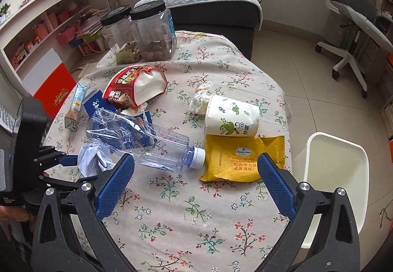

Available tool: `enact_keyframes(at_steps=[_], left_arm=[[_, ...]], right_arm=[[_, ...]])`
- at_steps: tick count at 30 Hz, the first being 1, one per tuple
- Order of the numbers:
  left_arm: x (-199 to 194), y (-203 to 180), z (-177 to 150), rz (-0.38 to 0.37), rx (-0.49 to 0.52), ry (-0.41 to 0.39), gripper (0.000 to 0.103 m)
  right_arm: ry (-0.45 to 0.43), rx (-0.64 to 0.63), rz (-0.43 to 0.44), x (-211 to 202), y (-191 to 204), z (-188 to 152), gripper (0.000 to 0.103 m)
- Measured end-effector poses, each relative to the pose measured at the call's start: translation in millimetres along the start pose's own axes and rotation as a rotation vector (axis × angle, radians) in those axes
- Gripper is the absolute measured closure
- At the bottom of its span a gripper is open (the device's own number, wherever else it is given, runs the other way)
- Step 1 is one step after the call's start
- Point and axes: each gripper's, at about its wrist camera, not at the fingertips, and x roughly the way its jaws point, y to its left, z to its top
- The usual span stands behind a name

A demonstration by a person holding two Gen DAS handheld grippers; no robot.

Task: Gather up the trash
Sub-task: 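Lower the left tool onto the crumpled white paper and close it, then lift the paper with the left tool while the right tool grasps the white paper cup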

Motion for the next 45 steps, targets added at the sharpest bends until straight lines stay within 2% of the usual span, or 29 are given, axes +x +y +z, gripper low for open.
enact_keyframes(at_steps=[3,6,10,12,14,18,22,29,31,35,41,42,43,45], left_arm=[[-15.1,9.2,-11.6,-0.043,0.003,0.007,0.072],[-37.2,14.5,-20.4,-0.055,0.036,-0.035,0.073],[-74.9,28.4,-20.5,-0.117,0.022,-0.137,0.073],[-96.9,38.9,-16.0,-0.179,-0.003,-0.221,0.072],[-113.0,48.2,-10.3,-0.228,-0.037,-0.298,0.072],[-119.0,44.4,1.4,-0.267,-0.056,-0.37,0.072],[-112.4,37.5,11.3,-0.278,-0.044,-0.37,0.072],[-100.4,35.7,20.4,-0.298,-0.056,-0.358,0.072],[-98.9,31.6,23.1,-0.305,-0.047,-0.355,0.072],[-96.7,30.6,25.5,-0.309,-0.046,-0.352,0.072],[-95.5,34.8,24.8,-0.307,-0.058,-0.349,0.071],[-95.8,34.7,24.7,-0.308,-0.057,-0.35,0.071],[-96.1,34.6,24.6,-0.309,-0.057,-0.352,0.071],[-96.2,34.9,25.2,-0.307,-0.058,-0.355,0.071]], right_arm=[[0.026,0.04,-0.037,7.8,-16.1,0.0,0.007],[0.074,0.174,-0.027,21.1,-41.3,2.4,0.007],[0.077,0.313,-0.056,33.8,-60.5,13.9,0.007],[0.056,0.329,-0.094,39.9,-62.0,23.2,0.007],[0.066,0.344,-0.091,51.0,-63.0,31.8,0.007],[0.12,0.354,-0.076,78.3,-60.4,45.2,0.007],[0.141,0.305,-0.097,85.5,-58.2,50.8,0.007],[0.203,0.399,-0.065,107.3,-68.6,43.7,0.007],[0.204,0.365,-0.078,111.3,-59.3,45.3,0.007],[0.173,0.249,-0.181,112.0,-38.2,50.3,0.007],[0.219,0.271,-0.147,122.0,-39.4,47.5,0.007],[0.235,0.294,-0.123,124.4,-41.5,45.6,0.013],[0.251,0.317,-0.095,126.0,-43.8,44.1,0.024],[0.241,0.341,-0.069,124.0,-45.0,43.2,0.024]])
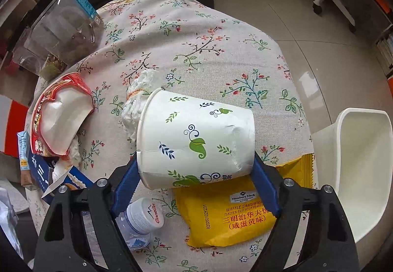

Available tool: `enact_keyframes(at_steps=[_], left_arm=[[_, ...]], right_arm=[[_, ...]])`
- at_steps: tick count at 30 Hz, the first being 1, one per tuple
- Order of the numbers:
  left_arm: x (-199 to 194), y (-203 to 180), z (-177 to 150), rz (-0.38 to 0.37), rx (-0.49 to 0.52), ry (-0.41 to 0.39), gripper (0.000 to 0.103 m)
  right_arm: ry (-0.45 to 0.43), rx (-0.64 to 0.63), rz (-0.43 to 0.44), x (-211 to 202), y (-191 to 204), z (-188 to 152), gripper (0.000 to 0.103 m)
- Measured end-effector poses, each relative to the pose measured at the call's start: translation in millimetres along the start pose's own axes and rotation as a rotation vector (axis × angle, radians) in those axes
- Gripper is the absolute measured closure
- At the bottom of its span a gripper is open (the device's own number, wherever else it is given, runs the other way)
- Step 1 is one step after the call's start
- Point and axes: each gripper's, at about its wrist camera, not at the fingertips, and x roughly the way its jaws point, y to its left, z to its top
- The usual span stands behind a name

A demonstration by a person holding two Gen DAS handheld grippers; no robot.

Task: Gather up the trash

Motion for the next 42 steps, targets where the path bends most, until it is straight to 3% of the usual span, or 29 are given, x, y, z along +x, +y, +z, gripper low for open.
enact_keyframes(at_steps=[12,22,28,35,42], left_arm=[[7.2,5.2,10.8,0.145,-0.049,-0.108,0.072],[10.2,-4.3,16.1,0.276,-0.093,-0.275,0.071],[11.7,-6.9,17.1,0.291,-0.149,-0.311,0.071],[7.9,-33.3,13.5,0.311,-0.1,-0.375,0.071],[15.1,-53.0,12.8,0.298,-0.075,-0.375,0.071]], right_arm=[[-0.178,-0.08,0.032,-56.7,25.6,-5.8,0.024],[-0.431,-0.187,-0.049,-114.5,44.6,-26.0,0.024],[-0.559,-0.208,-0.091,-141.2,37.7,-35.9,0.024],[-0.584,-0.18,-0.108,-152.5,18.3,-39.9,0.024],[-0.61,-0.157,-0.124,-164.6,2.3,-46.7,0.024]])
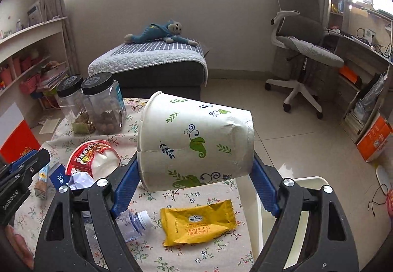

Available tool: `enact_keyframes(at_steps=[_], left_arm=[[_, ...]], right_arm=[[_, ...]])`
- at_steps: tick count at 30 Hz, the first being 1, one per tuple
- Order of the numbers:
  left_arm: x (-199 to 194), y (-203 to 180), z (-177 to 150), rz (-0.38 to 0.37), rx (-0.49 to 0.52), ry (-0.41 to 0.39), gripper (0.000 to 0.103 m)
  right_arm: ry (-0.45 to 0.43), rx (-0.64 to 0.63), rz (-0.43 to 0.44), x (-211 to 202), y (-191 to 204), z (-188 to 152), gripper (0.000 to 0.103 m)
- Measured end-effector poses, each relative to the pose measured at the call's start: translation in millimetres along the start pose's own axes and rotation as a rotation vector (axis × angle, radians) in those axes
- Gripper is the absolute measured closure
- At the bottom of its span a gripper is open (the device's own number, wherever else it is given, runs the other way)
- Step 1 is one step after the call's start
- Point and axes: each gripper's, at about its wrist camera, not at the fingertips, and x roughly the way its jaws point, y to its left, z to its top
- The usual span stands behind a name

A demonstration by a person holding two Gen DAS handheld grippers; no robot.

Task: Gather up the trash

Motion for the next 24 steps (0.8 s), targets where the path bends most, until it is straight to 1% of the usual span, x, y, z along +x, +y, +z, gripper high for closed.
enact_keyframes(at_steps=[4,7,10,11,13,14,16,18,20,21,24], left_arm=[[2.4,-8.0,-1.9,-0.017,0.011,0.011,0.072],[5.7,-5.3,-0.4,-0.033,-0.007,0.037,0.073],[12.1,0.8,-0.8,-0.052,-0.044,0.105,0.074],[16.1,2.2,-1.5,-0.062,-0.046,0.144,0.074],[28.4,1.6,-6.8,-0.116,-0.035,0.272,0.073],[31.1,2.9,-10.8,-0.12,-0.045,0.302,0.073],[32.5,5.3,-18.1,-0.105,-0.059,0.316,0.073],[33.5,5.0,-22.0,-0.075,-0.049,0.306,0.074],[32.5,6.1,-21.1,-0.08,-0.061,0.29,0.083],[31.4,7.1,-20.1,-0.086,-0.069,0.283,0.09],[29.7,11.6,-14.4,-0.127,-0.099,0.273,0.095]], right_arm=[[-0.001,0.014,-0.012,-5.5,-14.5,-2.6,0.024],[-0.01,0.021,-0.024,-11.2,-24.9,-4.1,0.024],[-0.01,0.035,-0.029,-15.0,-35.9,-5.1,0.024],[-0.006,0.04,-0.03,-15.4,-39.3,-5.5,0.024],[0.003,0.053,-0.027,-15.4,-44.8,-6.3,0.024],[0.007,0.058,-0.023,-15.3,-46.7,-6.2,0.024],[0.002,0.06,-0.021,-16.7,-48.6,-5.9,0.024],[-0.008,0.06,-0.015,-20.0,-48.7,-5.2,0.024],[-0.018,0.062,-0.007,-23.4,-49.9,-4.4,0.024],[-0.02,0.059,-0.005,-24.2,-49.7,-4.3,0.024],[-0.016,0.056,-0.005,-25.0,-52.7,-5.6,0.024]])
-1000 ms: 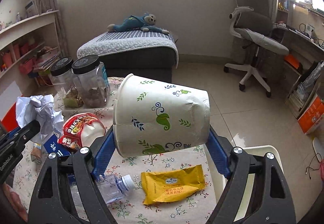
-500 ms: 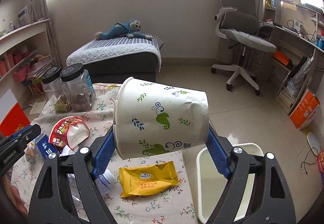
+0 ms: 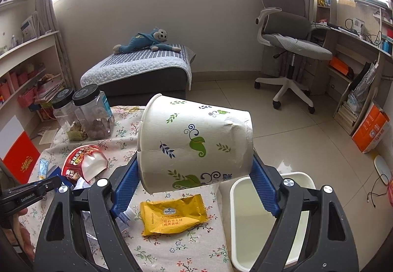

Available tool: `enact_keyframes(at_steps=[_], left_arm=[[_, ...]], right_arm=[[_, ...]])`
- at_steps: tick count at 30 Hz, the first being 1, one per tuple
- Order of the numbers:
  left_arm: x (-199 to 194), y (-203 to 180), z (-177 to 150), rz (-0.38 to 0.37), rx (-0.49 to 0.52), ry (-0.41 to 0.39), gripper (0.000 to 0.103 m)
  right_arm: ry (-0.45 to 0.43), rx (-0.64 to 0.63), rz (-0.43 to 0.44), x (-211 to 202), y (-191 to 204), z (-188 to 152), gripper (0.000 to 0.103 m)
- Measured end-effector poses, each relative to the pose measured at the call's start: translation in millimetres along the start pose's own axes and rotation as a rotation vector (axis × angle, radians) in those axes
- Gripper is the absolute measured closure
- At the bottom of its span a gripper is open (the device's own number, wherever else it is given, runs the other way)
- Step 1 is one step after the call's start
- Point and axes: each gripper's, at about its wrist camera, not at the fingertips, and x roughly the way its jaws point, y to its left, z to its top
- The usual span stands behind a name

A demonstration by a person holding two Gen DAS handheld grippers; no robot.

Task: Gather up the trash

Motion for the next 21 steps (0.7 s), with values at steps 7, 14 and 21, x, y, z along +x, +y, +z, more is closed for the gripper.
enact_keyframes(at_steps=[7,14,21], left_arm=[[2.6,19.9,12.1,-0.128,-0.115,0.076,0.027],[40.0,-11.8,-5.0,0.138,0.08,0.127,0.019],[79.3,-3.8,-13.9,0.226,0.055,0.193,0.064]], right_arm=[[0.012,0.01,0.009,0.9,-1.0,-0.1,0.024],[0.029,-0.026,0.004,2.4,3.2,-4.9,0.024],[0.043,-0.037,-0.004,3.5,1.5,-6.4,0.024]])
